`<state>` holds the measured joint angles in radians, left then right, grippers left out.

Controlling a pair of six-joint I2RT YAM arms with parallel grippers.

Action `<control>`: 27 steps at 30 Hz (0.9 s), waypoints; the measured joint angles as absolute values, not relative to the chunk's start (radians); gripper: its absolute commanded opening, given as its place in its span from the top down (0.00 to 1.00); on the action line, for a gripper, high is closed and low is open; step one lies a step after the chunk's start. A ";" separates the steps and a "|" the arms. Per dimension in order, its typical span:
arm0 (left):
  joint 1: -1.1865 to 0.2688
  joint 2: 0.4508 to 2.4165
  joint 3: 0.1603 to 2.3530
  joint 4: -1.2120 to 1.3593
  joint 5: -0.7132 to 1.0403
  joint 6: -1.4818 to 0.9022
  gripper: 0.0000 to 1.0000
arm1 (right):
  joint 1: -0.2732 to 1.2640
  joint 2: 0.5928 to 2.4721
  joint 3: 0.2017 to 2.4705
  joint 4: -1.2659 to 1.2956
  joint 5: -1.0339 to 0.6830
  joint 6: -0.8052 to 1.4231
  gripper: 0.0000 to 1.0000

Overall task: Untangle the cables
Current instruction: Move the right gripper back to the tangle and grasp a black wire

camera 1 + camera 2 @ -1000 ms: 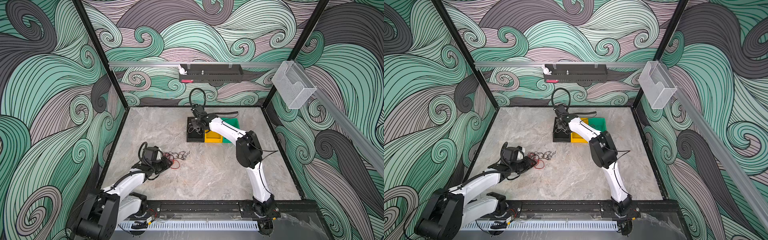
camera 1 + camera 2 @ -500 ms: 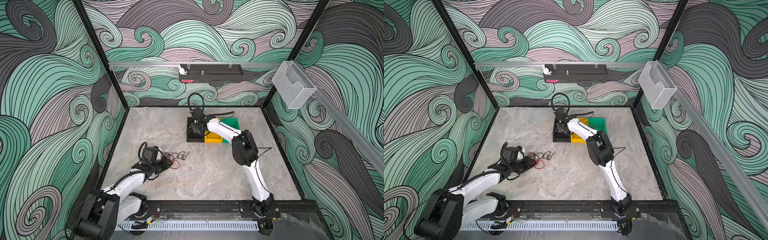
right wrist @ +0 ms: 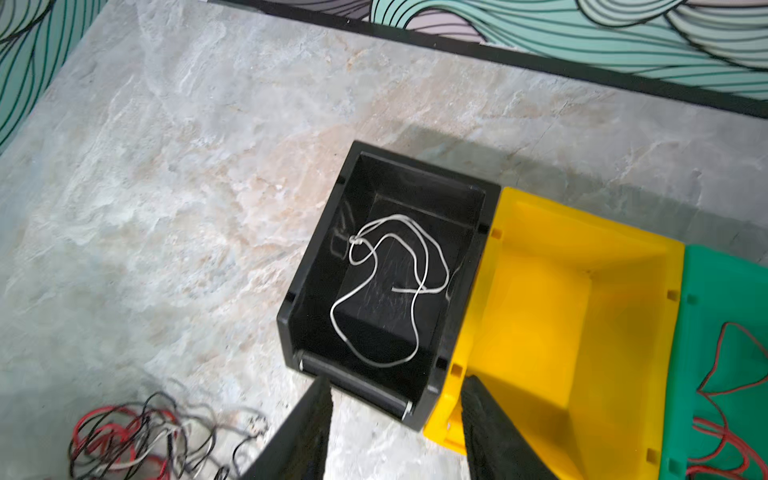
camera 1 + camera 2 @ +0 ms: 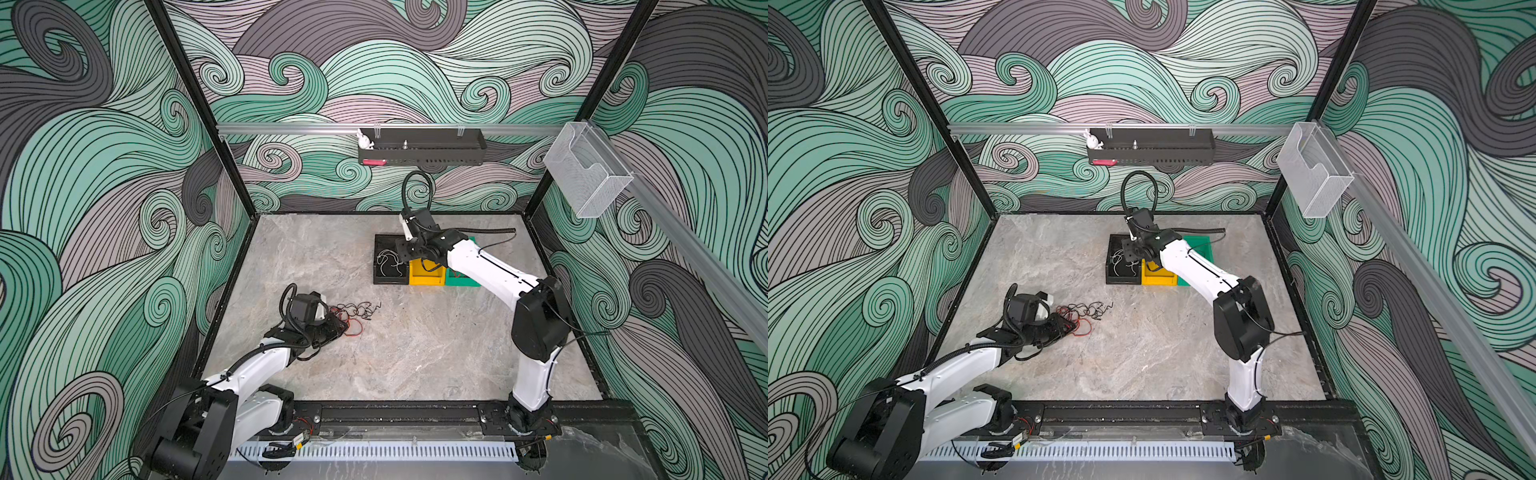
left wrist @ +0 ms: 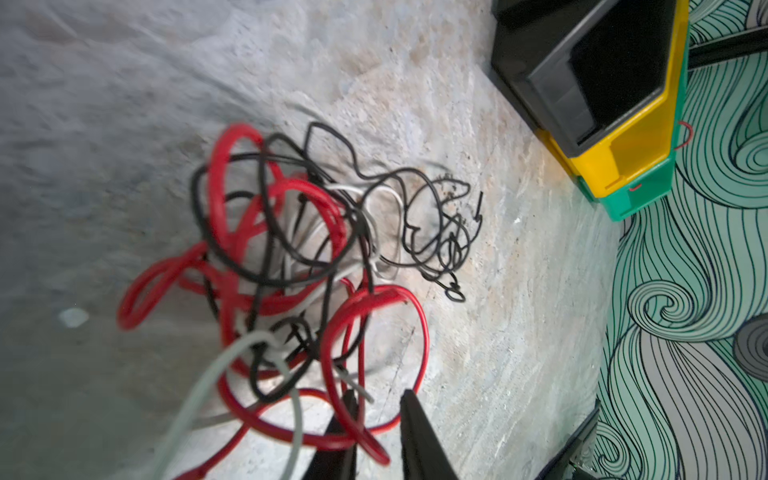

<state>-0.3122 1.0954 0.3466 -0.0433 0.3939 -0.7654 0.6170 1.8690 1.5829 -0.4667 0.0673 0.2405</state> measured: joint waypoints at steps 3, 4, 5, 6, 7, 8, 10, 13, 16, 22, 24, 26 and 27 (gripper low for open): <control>-0.359 1.095 0.347 -0.027 0.394 -0.774 0.82 | 0.619 1.806 1.452 -0.416 0.000 0.271 0.48; -0.376 1.095 0.347 -0.022 0.393 -0.776 0.82 | 0.620 1.792 1.412 -0.400 -0.021 0.283 0.48; -0.392 1.096 0.347 -0.017 0.393 -0.780 0.83 | 0.624 1.779 1.370 -0.382 -0.041 0.295 0.47; -0.412 1.096 0.347 -0.012 0.391 -0.783 0.83 | 0.628 1.770 1.330 -0.366 -0.059 0.307 0.47; -0.428 1.096 0.347 -0.006 0.388 -0.786 0.84 | 0.633 1.766 1.298 -0.353 -0.073 0.318 0.47; -0.450 1.098 0.347 0.002 0.384 -0.789 0.85 | 0.642 1.765 1.264 -0.339 -0.089 0.328 0.48; -0.489 1.103 0.347 0.018 0.377 -0.796 0.86 | 0.664 1.765 1.211 -0.313 -0.111 0.345 0.47; -0.559 1.111 0.347 0.039 0.363 -0.800 0.86 | 0.705 1.765 1.146 -0.282 -0.131 0.365 0.46; -0.626 1.111 0.347 0.042 0.341 -0.799 0.84 | 0.740 1.760 1.100 -0.251 -0.140 0.379 0.46; -0.664 1.013 0.348 -0.072 0.216 -0.831 0.52 | 0.759 1.734 1.037 -0.187 -0.147 0.408 0.45; -0.664 0.952 0.351 -0.131 0.151 -0.845 0.43 | 0.763 1.734 1.030 -0.170 -0.151 0.416 0.45; -0.664 0.892 0.353 -0.183 0.089 -0.860 0.39 | 0.771 1.734 1.026 -0.158 -0.155 0.424 0.45; -0.664 0.862 0.354 -0.205 0.051 -0.868 0.38 | 0.776 1.734 1.025 -0.154 -0.157 0.425 0.45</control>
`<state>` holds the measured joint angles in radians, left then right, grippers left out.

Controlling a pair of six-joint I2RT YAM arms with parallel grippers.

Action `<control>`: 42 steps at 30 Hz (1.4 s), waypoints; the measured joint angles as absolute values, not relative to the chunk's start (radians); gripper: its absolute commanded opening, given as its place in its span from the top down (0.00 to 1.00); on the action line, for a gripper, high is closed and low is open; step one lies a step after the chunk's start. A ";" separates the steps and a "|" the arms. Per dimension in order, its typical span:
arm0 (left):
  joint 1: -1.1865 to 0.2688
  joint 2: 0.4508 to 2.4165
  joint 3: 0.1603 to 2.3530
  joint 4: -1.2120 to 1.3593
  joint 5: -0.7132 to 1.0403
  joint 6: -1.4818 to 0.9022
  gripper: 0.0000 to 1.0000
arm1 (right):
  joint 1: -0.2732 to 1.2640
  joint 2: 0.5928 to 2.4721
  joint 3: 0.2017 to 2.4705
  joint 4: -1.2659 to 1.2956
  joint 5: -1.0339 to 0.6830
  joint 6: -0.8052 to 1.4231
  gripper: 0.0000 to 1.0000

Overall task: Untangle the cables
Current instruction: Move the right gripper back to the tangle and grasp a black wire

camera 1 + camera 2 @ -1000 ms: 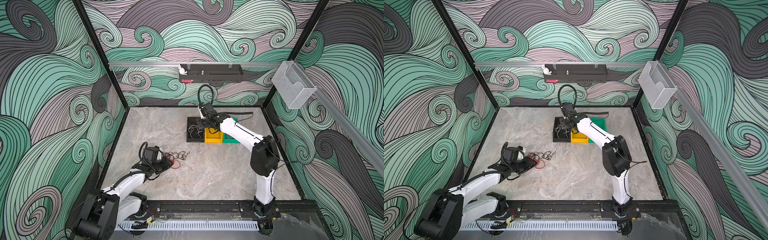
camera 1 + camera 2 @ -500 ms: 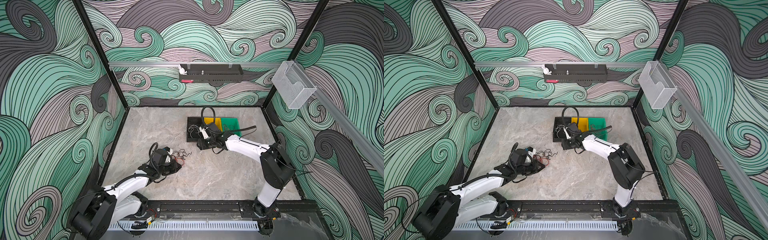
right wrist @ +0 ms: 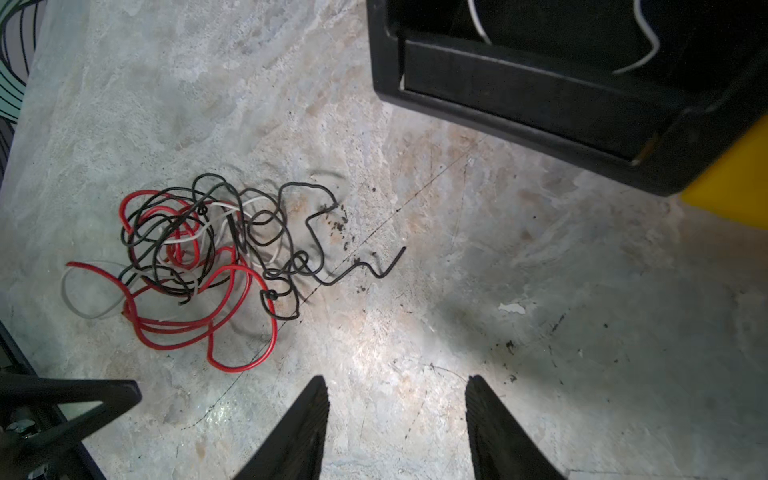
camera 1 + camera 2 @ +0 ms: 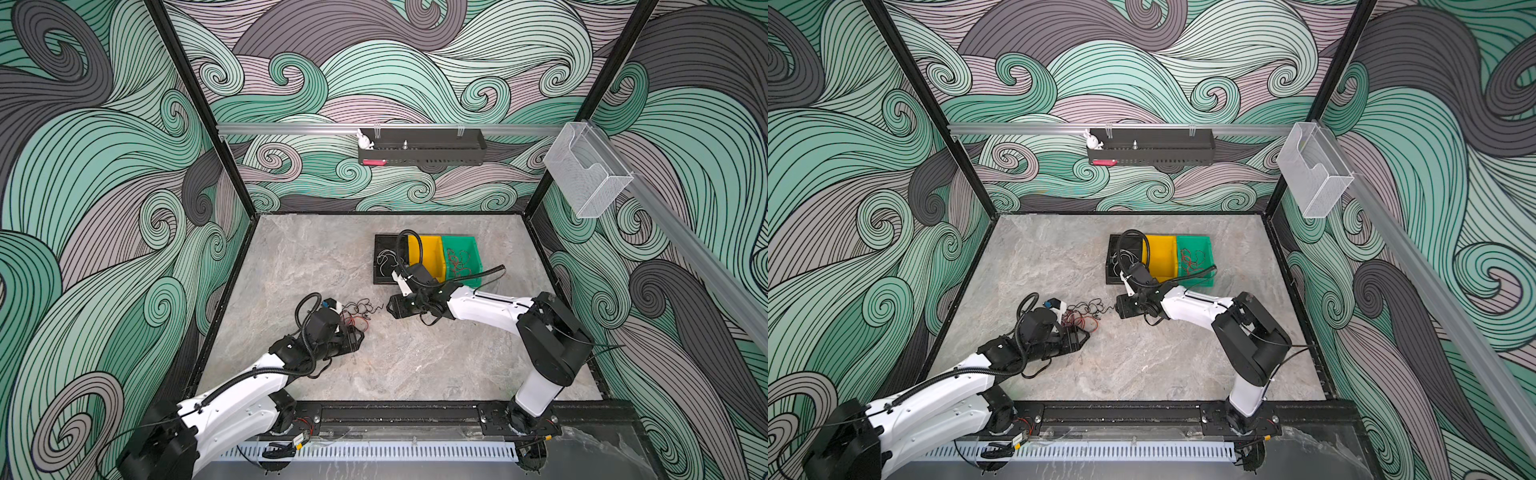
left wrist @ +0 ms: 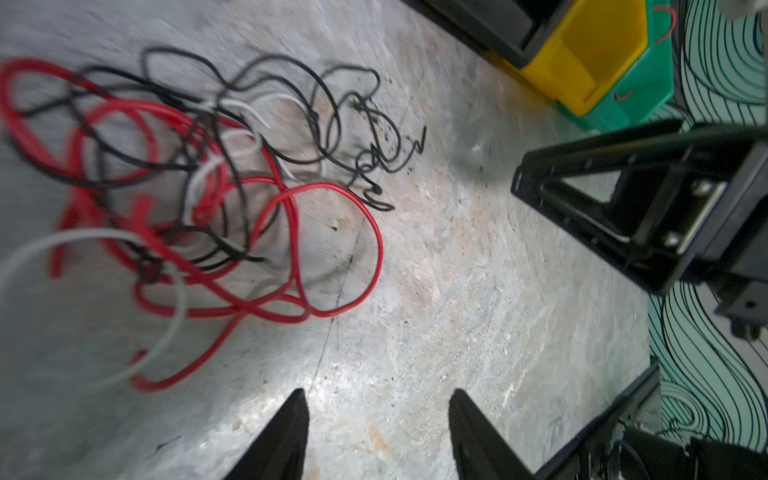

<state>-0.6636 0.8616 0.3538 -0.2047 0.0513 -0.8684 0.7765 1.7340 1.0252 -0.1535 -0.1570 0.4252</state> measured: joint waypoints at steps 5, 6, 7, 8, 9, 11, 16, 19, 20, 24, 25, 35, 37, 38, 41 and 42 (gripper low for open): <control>-0.664 0.739 0.355 -0.281 -0.119 -0.877 0.30 | 0.796 1.734 1.025 -0.133 -0.159 0.427 0.45; -0.663 0.735 0.356 -0.295 -0.149 -0.876 0.30 | 0.797 1.735 1.027 -0.131 -0.159 0.427 0.45; -0.661 0.734 0.357 -0.308 -0.171 -0.876 0.30 | 0.798 1.736 1.030 -0.130 -0.159 0.427 0.45; -0.654 0.740 0.358 -0.319 -0.191 -0.876 0.30 | 0.798 1.740 1.036 -0.131 -0.160 0.427 0.45; -0.647 0.754 0.358 -0.324 -0.204 -0.876 0.30 | 0.798 1.747 1.044 -0.130 -0.160 0.427 0.44; -0.632 0.786 0.358 -0.322 -0.216 -0.876 0.30 | 0.799 1.767 1.069 -0.130 -0.162 0.427 0.43; -0.572 0.908 0.358 -0.287 -0.204 -0.869 0.33 | 0.813 1.824 1.148 -0.128 -0.168 0.424 0.41; -0.532 0.956 0.358 -0.263 -0.181 -0.855 0.34 | 0.829 1.869 1.215 -0.127 -0.173 0.419 0.41; -0.522 0.963 0.358 -0.253 -0.170 -0.848 0.34 | 0.833 1.884 1.235 -0.128 -0.175 0.416 0.41; -0.492 0.987 0.358 -0.218 -0.133 -0.822 0.41 | 0.847 1.952 1.312 -0.128 -0.183 0.404 0.41; -0.486 0.994 0.358 -0.212 -0.121 -0.817 0.44 | 0.849 1.966 1.325 -0.130 -0.184 0.402 0.41; -0.426 1.064 0.357 -0.160 -0.049 -0.786 0.73 | 0.873 2.094 1.435 -0.168 -0.191 0.382 0.41; -0.420 1.072 0.357 -0.157 -0.038 -0.782 0.76 | 0.877 2.098 1.443 -0.178 -0.187 0.378 0.44; -0.419 1.076 0.357 -0.156 -0.033 -0.778 0.77 | 0.879 2.099 1.445 -0.179 -0.181 0.375 0.45; -0.414 1.083 0.358 -0.157 -0.016 -0.773 0.83 | 0.887 2.100 1.446 -0.186 -0.149 0.368 0.47; -0.414 1.085 0.358 -0.157 -0.012 -0.771 0.84 | 0.889 2.102 1.446 -0.189 -0.138 0.363 0.48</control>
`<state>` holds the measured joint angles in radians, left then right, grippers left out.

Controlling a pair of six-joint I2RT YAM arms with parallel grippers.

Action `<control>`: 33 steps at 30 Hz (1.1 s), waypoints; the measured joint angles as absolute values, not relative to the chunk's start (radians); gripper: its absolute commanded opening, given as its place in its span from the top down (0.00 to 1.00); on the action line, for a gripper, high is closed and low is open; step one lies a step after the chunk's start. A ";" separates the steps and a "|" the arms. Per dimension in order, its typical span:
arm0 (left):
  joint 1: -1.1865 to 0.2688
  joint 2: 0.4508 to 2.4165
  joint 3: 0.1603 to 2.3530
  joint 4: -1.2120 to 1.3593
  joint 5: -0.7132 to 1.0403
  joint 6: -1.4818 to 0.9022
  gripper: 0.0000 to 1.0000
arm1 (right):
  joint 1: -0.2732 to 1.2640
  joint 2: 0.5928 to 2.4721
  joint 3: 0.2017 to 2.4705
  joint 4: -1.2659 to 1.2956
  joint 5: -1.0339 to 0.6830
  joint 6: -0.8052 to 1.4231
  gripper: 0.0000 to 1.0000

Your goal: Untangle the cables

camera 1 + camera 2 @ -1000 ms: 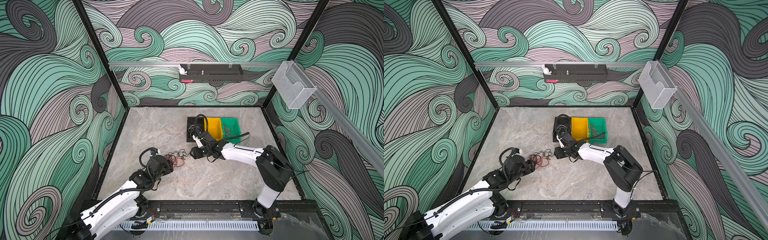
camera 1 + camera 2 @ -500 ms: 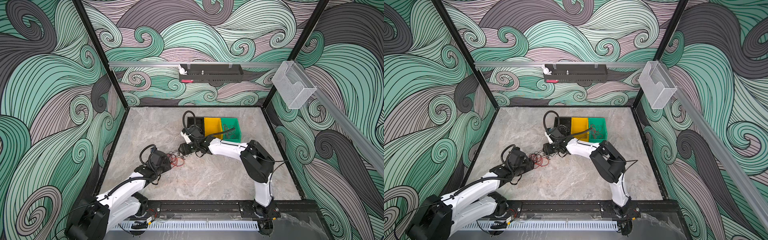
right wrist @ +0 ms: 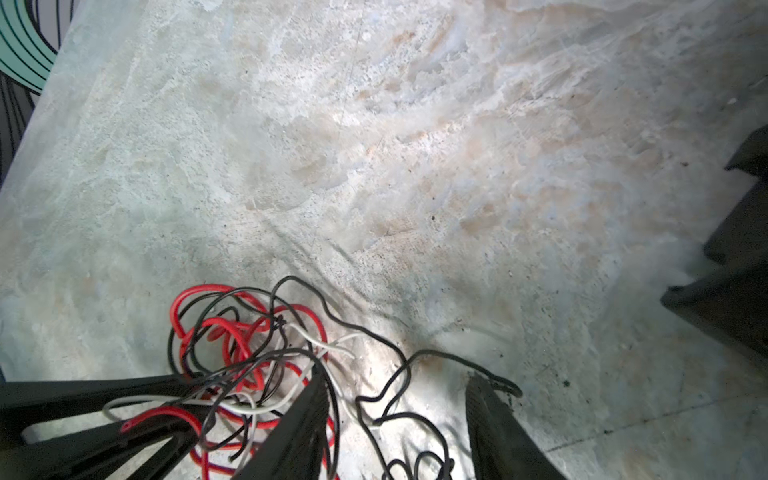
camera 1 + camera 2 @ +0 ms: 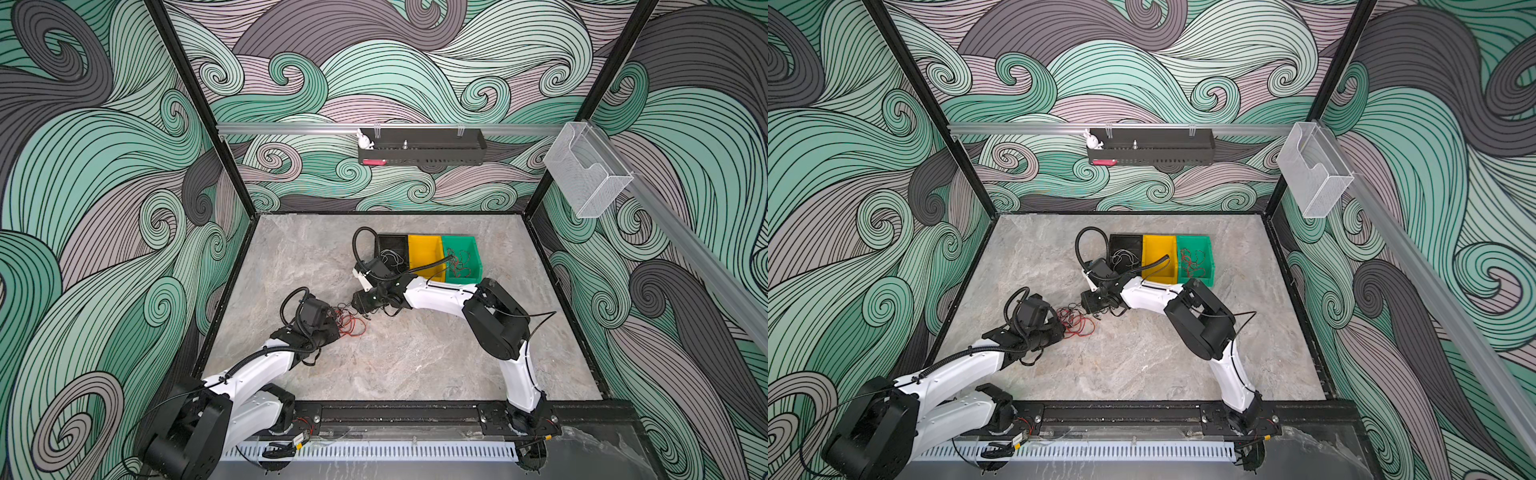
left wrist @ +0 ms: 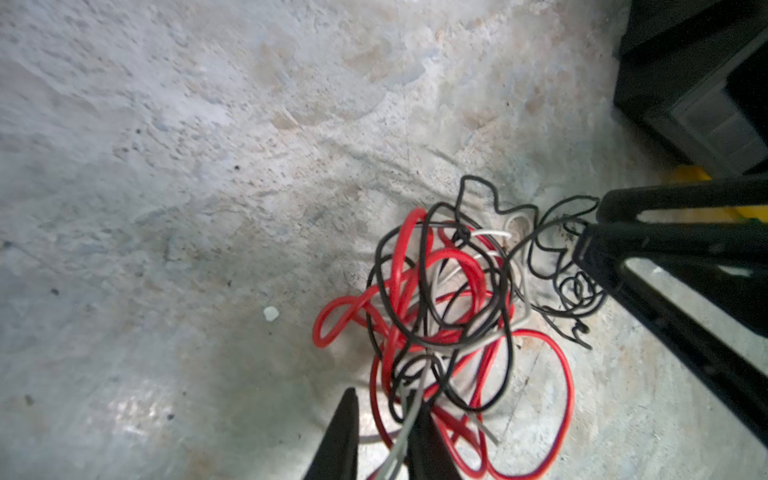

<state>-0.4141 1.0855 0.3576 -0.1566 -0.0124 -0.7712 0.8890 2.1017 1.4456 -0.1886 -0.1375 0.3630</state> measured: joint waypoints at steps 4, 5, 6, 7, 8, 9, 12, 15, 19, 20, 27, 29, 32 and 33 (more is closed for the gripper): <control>-0.411 1.095 0.359 -0.159 0.007 -0.769 0.92 | 0.895 2.120 1.444 -0.204 -0.107 0.350 0.62; -0.410 1.098 0.359 -0.160 0.012 -0.768 0.93 | 0.895 2.124 1.443 -0.205 -0.102 0.347 0.63; -0.408 1.101 0.360 -0.163 0.016 -0.768 0.94 | 0.896 2.125 1.438 -0.205 -0.099 0.346 0.64; -0.407 1.104 0.362 -0.166 0.020 -0.767 0.94 | 0.896 2.125 1.432 -0.206 -0.095 0.345 0.66; -0.407 1.106 0.367 -0.172 0.027 -0.767 0.95 | 0.896 2.125 1.428 -0.207 -0.093 0.345 0.70; -0.407 1.110 0.373 -0.177 0.033 -0.767 0.95 | 0.896 2.125 1.425 -0.207 -0.089 0.345 0.74; -0.406 1.111 0.391 -0.186 0.046 -0.767 0.95 | 0.896 2.117 1.401 -0.195 -0.079 0.344 0.83; -0.406 1.109 0.395 -0.189 0.056 -0.767 0.96 | 0.896 2.093 1.362 -0.184 -0.067 0.342 0.90; -0.406 1.093 0.395 -0.207 0.064 -0.767 0.97 | 0.893 2.041 1.291 -0.182 -0.049 0.341 0.93; -0.406 1.087 0.395 -0.210 0.065 -0.767 0.98 | 0.892 2.025 1.271 -0.181 -0.044 0.341 0.93; -0.406 1.050 0.395 -0.210 0.134 -0.751 0.97 | 0.886 1.873 1.105 -0.165 -0.022 0.358 0.96; -0.406 1.042 0.395 -0.209 0.156 -0.744 0.97 | 0.886 1.817 1.049 -0.154 -0.014 0.371 0.96; -0.406 1.029 0.387 -0.207 0.178 -0.740 0.97 | 0.883 1.745 0.980 -0.152 0.009 0.391 0.97; -0.406 1.026 0.382 -0.203 0.186 -0.740 0.96 | 0.881 1.727 0.962 -0.151 0.016 0.398 0.97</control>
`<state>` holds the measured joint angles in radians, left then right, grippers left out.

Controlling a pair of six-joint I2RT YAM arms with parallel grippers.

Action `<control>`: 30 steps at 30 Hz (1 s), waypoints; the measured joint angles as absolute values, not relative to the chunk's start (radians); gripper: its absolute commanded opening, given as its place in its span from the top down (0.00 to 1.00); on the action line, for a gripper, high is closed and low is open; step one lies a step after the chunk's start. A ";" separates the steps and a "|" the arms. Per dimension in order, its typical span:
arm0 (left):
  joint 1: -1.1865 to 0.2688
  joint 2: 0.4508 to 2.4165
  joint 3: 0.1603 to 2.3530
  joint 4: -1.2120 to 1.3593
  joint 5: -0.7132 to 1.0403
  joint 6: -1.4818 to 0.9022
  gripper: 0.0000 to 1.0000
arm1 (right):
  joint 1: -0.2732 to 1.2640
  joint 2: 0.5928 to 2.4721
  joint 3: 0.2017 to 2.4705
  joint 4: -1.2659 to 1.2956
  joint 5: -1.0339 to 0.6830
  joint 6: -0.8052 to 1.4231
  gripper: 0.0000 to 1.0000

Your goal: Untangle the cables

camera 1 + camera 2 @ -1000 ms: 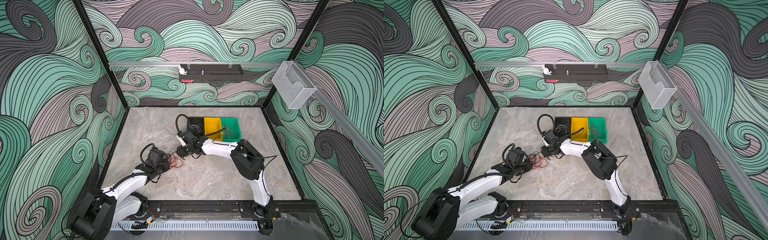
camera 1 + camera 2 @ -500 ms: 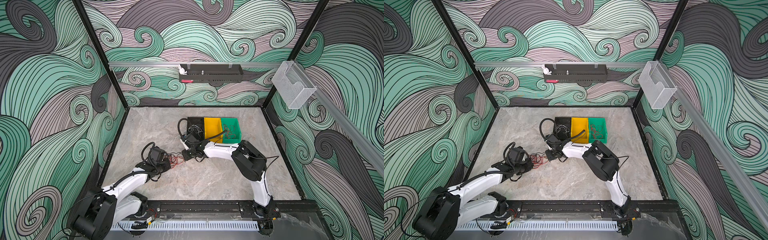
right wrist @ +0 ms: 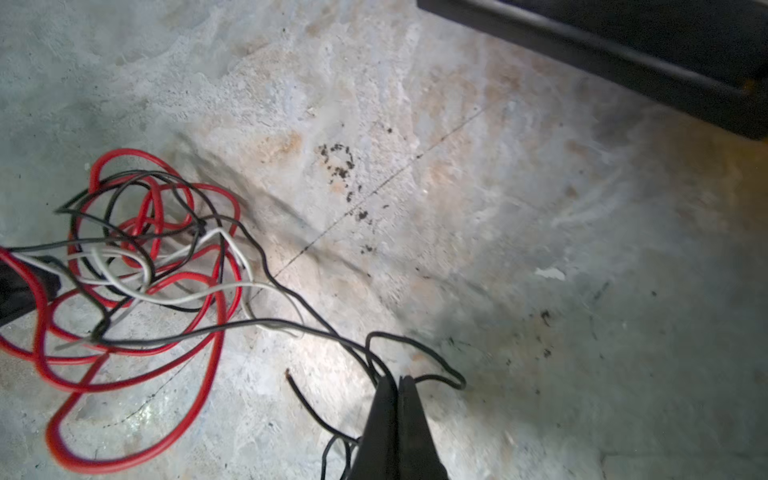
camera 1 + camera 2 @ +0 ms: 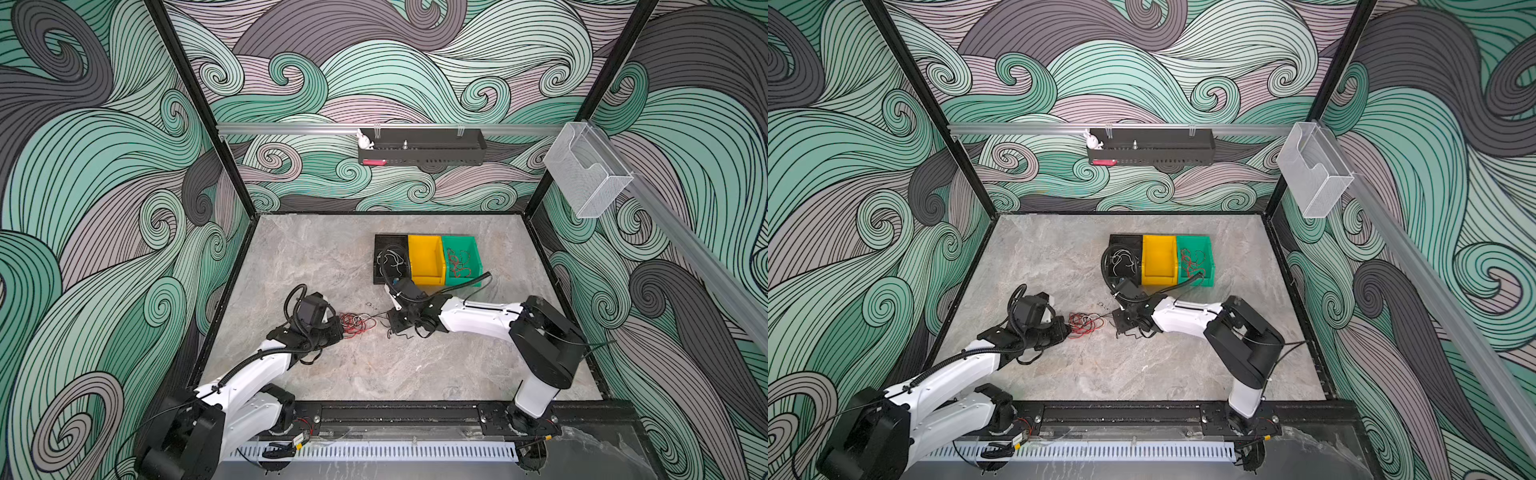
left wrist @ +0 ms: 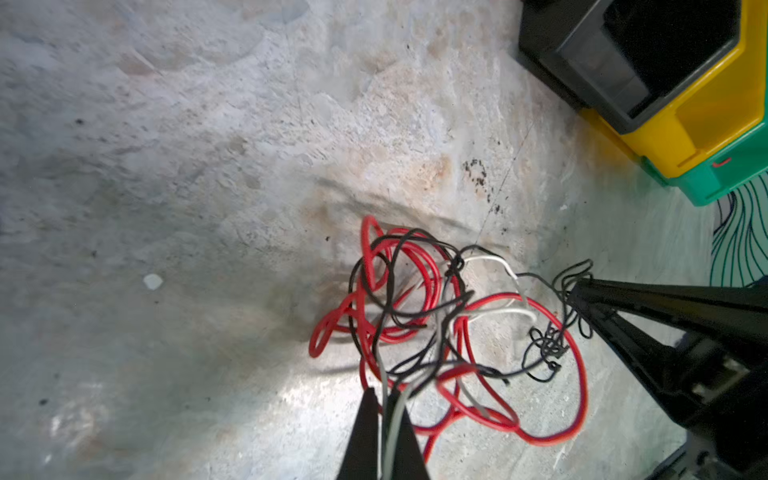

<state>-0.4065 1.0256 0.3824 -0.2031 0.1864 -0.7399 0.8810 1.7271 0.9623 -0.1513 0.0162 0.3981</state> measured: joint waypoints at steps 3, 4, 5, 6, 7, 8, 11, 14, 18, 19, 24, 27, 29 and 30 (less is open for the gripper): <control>-0.407 1.024 0.358 -0.175 0.219 -0.738 0.96 | 0.872 1.668 0.911 -0.154 0.035 0.409 0.97; -0.407 1.024 0.350 -0.168 0.229 -0.737 0.96 | 0.870 1.649 0.898 -0.158 0.046 0.413 0.97; -0.408 1.024 0.346 -0.162 0.236 -0.737 0.96 | 0.867 1.629 0.886 -0.161 0.058 0.418 0.96; -0.408 1.024 0.343 -0.156 0.241 -0.737 0.96 | 0.864 1.613 0.875 -0.163 0.067 0.422 0.97; -0.409 1.024 0.339 -0.149 0.244 -0.737 0.96 | 0.859 1.596 0.864 -0.166 0.075 0.426 0.97; -0.409 1.024 0.334 -0.140 0.247 -0.737 0.96 | 0.852 1.582 0.855 -0.170 0.081 0.428 0.97; -0.415 1.024 0.320 -0.119 0.250 -0.738 0.97 | 0.827 1.555 0.831 -0.187 0.107 0.440 0.96; -0.418 1.021 0.303 -0.110 0.250 -0.742 0.97 | 0.808 1.532 0.805 -0.202 0.126 0.456 0.96; -0.422 0.976 0.278 -0.112 0.247 -0.751 0.98 | 0.785 1.509 0.773 -0.207 0.135 0.480 0.96; -0.422 0.960 0.273 -0.113 0.245 -0.753 0.98 | 0.777 1.504 0.767 -0.208 0.136 0.484 0.96; -0.422 0.897 0.270 -0.129 0.228 -0.761 0.98 | 0.727 1.480 0.741 -0.213 0.139 0.503 0.96; -0.422 0.867 0.268 -0.144 0.216 -0.769 0.99 | 0.679 1.460 0.722 -0.213 0.130 0.507 0.95; -0.422 0.856 0.265 -0.154 0.209 -0.772 0.99 | 0.656 1.446 0.706 -0.214 0.124 0.509 0.95; -0.422 0.853 0.264 -0.161 0.205 -0.774 0.99 | 0.649 1.440 0.700 -0.214 0.121 0.509 0.95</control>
